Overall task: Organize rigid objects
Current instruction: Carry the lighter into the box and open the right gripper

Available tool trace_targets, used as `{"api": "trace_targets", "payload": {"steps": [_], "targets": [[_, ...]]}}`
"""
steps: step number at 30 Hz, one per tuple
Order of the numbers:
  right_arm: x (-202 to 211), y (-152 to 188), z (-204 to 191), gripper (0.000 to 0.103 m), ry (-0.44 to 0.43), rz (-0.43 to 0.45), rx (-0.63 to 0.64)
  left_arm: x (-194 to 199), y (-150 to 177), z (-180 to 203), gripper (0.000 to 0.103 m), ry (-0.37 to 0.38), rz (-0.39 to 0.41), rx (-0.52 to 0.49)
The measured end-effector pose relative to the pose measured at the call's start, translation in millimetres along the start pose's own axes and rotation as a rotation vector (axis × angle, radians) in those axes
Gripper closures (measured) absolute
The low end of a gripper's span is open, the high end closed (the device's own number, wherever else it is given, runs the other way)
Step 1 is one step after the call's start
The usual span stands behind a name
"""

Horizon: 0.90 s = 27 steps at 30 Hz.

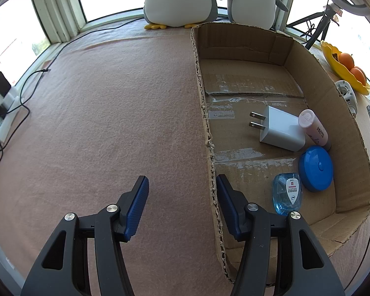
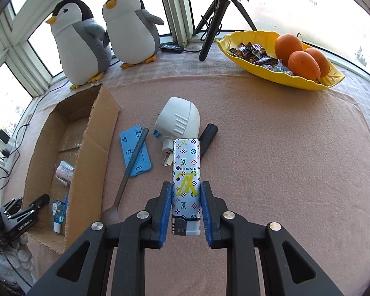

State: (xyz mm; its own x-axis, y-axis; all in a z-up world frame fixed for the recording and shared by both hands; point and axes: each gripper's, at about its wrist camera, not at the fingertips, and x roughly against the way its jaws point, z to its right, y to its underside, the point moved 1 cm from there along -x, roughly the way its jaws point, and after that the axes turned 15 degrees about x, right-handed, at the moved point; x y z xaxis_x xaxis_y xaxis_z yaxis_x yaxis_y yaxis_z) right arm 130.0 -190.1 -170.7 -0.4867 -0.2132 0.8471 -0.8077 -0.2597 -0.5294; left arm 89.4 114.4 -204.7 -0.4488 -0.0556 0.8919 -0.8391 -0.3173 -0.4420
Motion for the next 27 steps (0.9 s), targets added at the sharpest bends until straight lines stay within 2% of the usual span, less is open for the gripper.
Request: {"api": "trace_targets", "payload": {"steps": [9,15,24,26,27], "targets": [[7.0,-22.6,-77.1,0.082,-0.131,0.048,0.147,0.4,0.0,0.0,0.047,-0.001,0.000,0.001],[-2.0,-27.1,-123.8,0.082,-0.191,0.043,0.234,1.1,-0.8,-1.7,0.047,-0.001,0.002,0.001],[-15.6,-25.0,-145.5,0.082,-0.205,0.017,0.281,1.0,-0.8,-2.0,0.047,-0.001,0.002,0.002],[-16.0,-24.9,-145.4,0.076,-0.201,0.021,0.283,1.0,-0.6,-1.9,0.047,-0.001,0.003,0.002],[-15.3,-24.7,-145.3,0.063,-0.199,0.027,0.282,1.0,-0.8,-2.0,0.047,-0.001,0.003,0.001]]}}
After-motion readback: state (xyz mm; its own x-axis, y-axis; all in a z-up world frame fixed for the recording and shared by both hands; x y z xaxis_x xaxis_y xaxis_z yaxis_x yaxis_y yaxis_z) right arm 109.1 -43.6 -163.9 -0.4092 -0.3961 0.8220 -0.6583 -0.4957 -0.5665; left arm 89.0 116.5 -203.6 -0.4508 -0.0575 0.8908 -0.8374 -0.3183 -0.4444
